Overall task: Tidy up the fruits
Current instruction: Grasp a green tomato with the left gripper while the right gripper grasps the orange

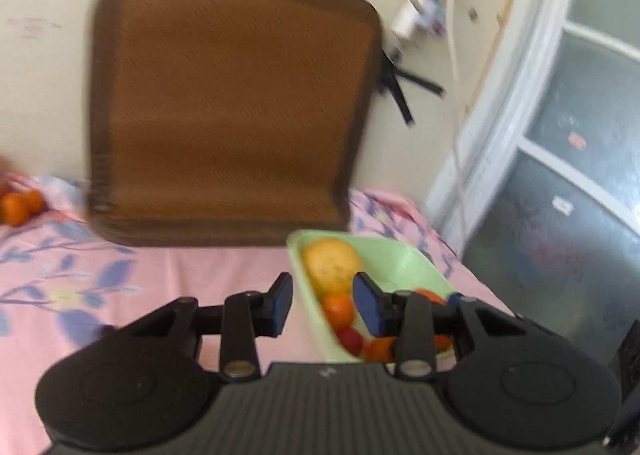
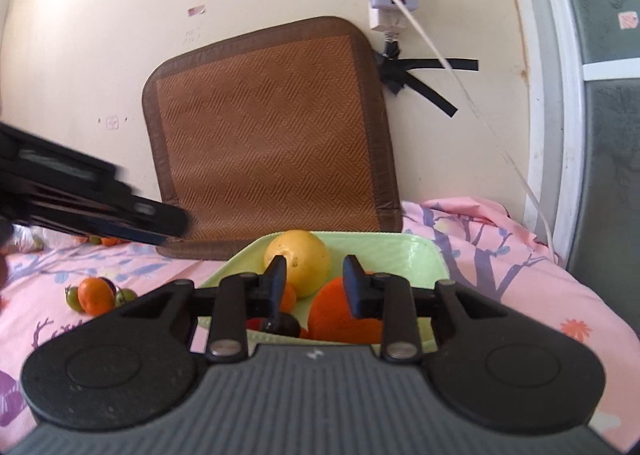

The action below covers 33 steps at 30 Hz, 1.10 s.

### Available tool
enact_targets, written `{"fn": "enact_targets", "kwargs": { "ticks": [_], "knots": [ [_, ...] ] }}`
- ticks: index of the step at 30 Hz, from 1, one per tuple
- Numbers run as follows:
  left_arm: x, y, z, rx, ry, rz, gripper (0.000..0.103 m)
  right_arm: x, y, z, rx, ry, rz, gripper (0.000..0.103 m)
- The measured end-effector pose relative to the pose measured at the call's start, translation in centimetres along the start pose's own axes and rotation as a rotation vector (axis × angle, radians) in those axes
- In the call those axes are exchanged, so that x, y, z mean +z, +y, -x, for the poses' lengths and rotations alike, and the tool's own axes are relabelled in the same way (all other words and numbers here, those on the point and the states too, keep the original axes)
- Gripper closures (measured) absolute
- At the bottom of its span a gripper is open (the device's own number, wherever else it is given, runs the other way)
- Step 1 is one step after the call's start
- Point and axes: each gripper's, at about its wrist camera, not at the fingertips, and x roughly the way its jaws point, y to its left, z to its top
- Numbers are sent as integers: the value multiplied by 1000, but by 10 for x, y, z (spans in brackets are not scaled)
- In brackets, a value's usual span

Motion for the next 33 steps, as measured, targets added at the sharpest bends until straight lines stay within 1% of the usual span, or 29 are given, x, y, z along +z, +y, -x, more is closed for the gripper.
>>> {"fn": "enact_targets", "kwargs": {
  "ticks": [2, 3, 6, 8, 10, 13, 16, 19, 20, 22, 23, 24, 26, 31, 32, 33],
  "knots": [
    [-5, 25, 24, 63, -37, 38, 68, 0, -2, 3, 12, -24, -13, 70],
    [-10, 39, 36, 107, -48, 59, 68, 0, -2, 4, 18, -33, -20, 70],
    [-29, 75, 60, 222, -53, 115, 68, 1, -1, 7, 52, -55, -31, 70],
    [-43, 95, 67, 278, -36, 149, 68, 4, 3, 8, 100, -43, -46, 70],
    [-53, 112, 71, 304, -22, 194, 68, 8, 14, 7, 178, -3, -46, 70],
    [-59, 128, 70, 304, -18, 251, 68, 8, 44, 5, 267, 44, 44, 70],
    [-59, 131, 70, 280, -20, 259, 68, 6, 79, -5, 315, 93, 170, 70],
    [-67, 133, 67, 267, -16, 249, 68, 3, 104, -19, 361, 139, 226, 70],
    [-68, 136, 66, 257, -6, 264, 68, 3, 111, -24, 376, 151, 238, 69],
    [-69, 139, 71, 227, -38, 277, 68, 1, 125, -33, 401, 162, 271, 69],
    [-69, 140, 72, 215, -46, 284, 68, 1, 131, -37, 408, 167, 287, 67],
    [-69, 142, 72, 201, -51, 296, 68, 0, 138, -42, 417, 173, 309, 56],
    [-70, 146, 74, 180, -63, 317, 68, -2, 149, -50, 418, 165, 354, 46],
    [-71, 153, 76, 149, -72, 360, 68, -12, 170, -67, 400, 188, 491, 48],
    [-71, 153, 76, 147, -73, 361, 68, -15, 173, -70, 399, 195, 519, 51],
    [-71, 153, 76, 147, -75, 358, 68, -18, 174, -70, 397, 200, 545, 62]
  ]
}}
